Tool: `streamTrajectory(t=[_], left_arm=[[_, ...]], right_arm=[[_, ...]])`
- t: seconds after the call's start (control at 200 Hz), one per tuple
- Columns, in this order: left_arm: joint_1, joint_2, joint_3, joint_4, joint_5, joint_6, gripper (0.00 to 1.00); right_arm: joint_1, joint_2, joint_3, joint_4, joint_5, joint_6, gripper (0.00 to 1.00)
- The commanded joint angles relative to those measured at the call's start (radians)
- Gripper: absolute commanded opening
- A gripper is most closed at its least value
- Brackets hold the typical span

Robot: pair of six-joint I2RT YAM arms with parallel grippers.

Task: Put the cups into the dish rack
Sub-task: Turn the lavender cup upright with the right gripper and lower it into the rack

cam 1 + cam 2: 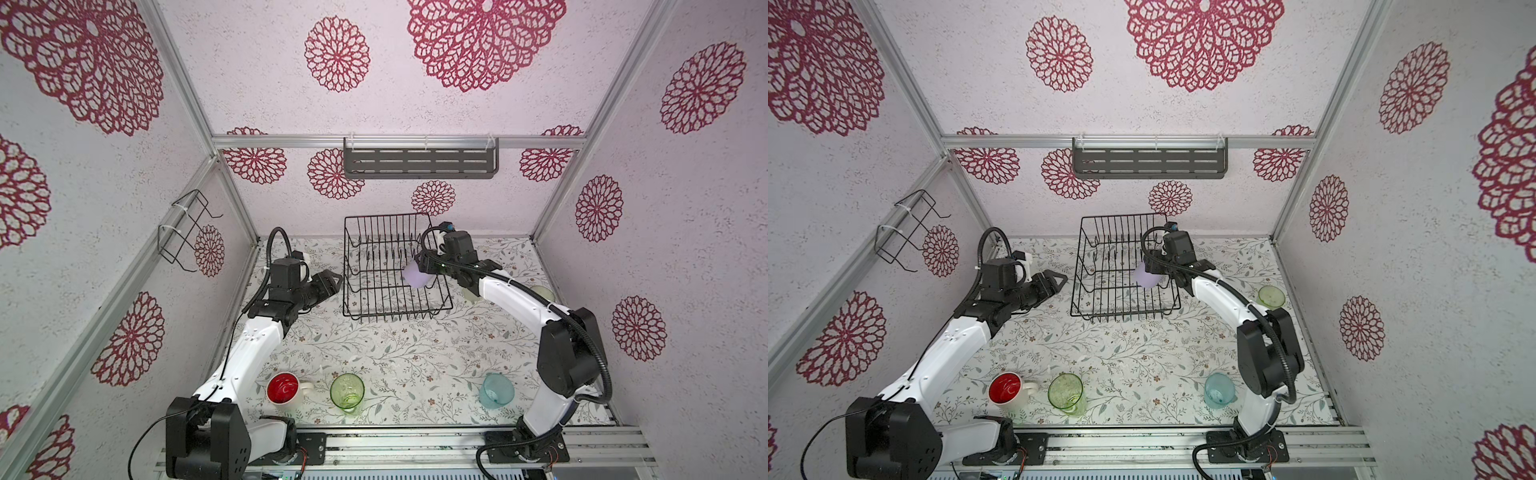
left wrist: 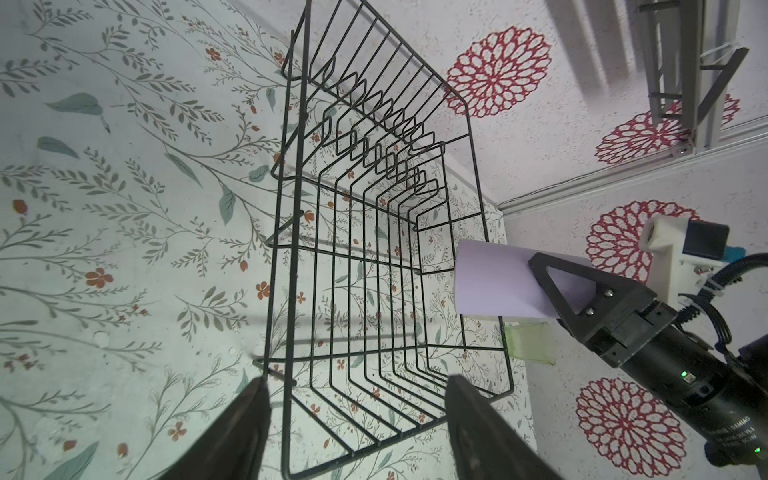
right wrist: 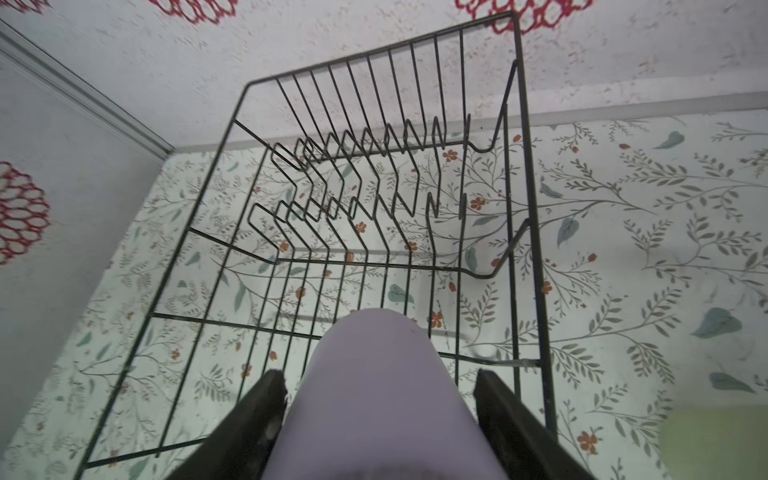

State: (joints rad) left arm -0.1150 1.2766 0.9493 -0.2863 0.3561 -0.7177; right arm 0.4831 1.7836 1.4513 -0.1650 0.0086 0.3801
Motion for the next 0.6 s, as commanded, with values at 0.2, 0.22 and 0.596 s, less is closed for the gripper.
streamTrajectory(t=[0.2,0.22,0.596], left_arm=[[0.006,0.007,0.01,-0.048,0.009,0.019,0.71],[0.007,0.005,0.009,-0.053,0.011,0.019,0.71],[0.009,-0.054,-0.051,0.016,-0.03,-0.006,0.71]], right_arm=[[0.015,0.129,0.16,-0.058,0.133,-0.138,0.53],[0.017,0.139,0.17,-0.06,0.136,-0.141,0.53],[0.05,0.316,0.365,-0.137,0.212,-0.232,0.54]])
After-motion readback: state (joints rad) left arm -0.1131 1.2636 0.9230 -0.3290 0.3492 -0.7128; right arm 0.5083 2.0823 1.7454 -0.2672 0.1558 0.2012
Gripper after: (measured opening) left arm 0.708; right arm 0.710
